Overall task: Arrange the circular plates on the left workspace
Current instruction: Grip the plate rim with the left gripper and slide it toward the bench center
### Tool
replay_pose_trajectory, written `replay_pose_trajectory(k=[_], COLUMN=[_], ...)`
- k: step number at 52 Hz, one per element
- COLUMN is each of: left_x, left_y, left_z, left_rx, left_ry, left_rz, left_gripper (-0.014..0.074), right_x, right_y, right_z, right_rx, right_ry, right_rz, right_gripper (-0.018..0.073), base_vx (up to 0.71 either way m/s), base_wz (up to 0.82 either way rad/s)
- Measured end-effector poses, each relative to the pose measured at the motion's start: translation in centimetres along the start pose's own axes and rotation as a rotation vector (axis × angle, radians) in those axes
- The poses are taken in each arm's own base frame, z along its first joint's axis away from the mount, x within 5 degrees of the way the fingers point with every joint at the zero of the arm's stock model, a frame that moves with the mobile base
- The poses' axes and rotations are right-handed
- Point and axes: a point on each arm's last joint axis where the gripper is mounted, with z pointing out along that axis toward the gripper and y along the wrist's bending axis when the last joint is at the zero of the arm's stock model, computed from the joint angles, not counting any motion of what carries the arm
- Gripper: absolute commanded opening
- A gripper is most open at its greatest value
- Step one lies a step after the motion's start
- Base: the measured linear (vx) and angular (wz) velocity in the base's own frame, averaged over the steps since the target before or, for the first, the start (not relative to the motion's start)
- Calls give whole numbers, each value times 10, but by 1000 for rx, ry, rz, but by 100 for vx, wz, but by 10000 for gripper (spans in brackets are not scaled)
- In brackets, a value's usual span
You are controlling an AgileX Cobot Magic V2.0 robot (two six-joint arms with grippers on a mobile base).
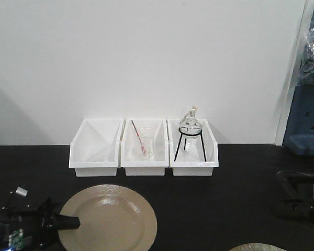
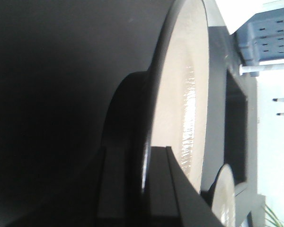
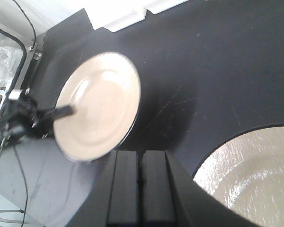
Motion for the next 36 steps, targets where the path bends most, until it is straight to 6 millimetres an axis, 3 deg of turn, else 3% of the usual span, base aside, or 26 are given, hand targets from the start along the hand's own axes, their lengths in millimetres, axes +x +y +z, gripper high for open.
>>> replay_pose_trajectory(k=[18, 28, 36], left_x=[-6, -7, -8], left_y=[-6, -5, -4], left_z=[68, 75, 75], left_rx=[-13, -20, -28], left_ry=[61, 54, 43], left_rz=[-32, -40, -10], left_gripper=[4, 56, 221], right_x=[0, 0, 0], right_y=[0, 0, 0], right_z=[0, 0, 0], right_rx=[-3, -4, -4], right_ry=[3, 5, 5], right_rz=[-1, -1, -1], right_gripper=[-4, -4, -4], base_vx=[0, 0, 0], base_wz=[0, 0, 0])
